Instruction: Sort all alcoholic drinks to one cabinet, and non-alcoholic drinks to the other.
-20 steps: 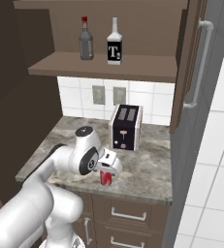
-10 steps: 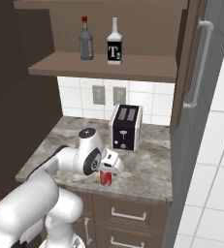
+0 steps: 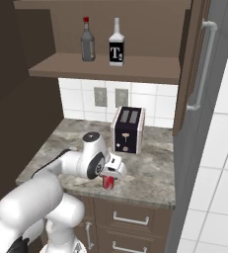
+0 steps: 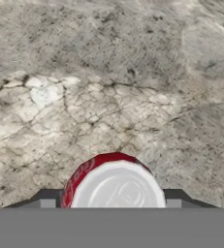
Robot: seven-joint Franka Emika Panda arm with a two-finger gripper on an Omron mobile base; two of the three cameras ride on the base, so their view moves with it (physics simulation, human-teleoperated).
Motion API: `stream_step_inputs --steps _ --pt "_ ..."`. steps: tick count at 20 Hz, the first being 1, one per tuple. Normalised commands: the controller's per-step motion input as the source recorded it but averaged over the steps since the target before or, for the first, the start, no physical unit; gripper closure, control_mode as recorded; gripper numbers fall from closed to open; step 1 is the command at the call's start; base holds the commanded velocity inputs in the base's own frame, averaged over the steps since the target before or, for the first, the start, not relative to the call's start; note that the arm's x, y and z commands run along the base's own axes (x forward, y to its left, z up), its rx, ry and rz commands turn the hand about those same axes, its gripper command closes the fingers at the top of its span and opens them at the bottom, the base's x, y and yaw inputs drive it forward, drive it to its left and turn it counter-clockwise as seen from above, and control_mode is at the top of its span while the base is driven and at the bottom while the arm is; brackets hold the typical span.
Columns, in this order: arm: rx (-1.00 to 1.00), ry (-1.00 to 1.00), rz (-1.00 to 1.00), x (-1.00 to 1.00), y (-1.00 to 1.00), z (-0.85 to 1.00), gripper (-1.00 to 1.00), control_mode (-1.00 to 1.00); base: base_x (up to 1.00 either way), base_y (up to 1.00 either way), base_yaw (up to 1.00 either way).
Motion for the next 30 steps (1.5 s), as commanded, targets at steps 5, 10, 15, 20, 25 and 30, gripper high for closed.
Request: stream_step_inputs --steps 5,10,15,20,25,30 --pt "0.00 0.02 0.01 0.00 0.01 -0.03 1.00 -1.00 0.00 0.00 0.00" --pt "-0.01 0.00 0.00 -0.11 -0.02 0.52 1.00 -1.00 0.00 0.00 0.00" --pt "-0.01 0.00 0.04 -0.19 0.09 1.00 1.00 -1.00 0.00 0.00 0.00" --pt "0.00 0.00 0.01 -0.02 0.17 1.00 1.00 -1.00 0.00 0.00 0.00" --pt "0.00 0.00 0.02 0.00 0.15 1.00 1.00 -1.00 0.00 0.00 0.00" --pt "0.00 0.00 0.04 -0.02 0.03 0.95 1.00 -1.00 0.00 0.00 0.00"
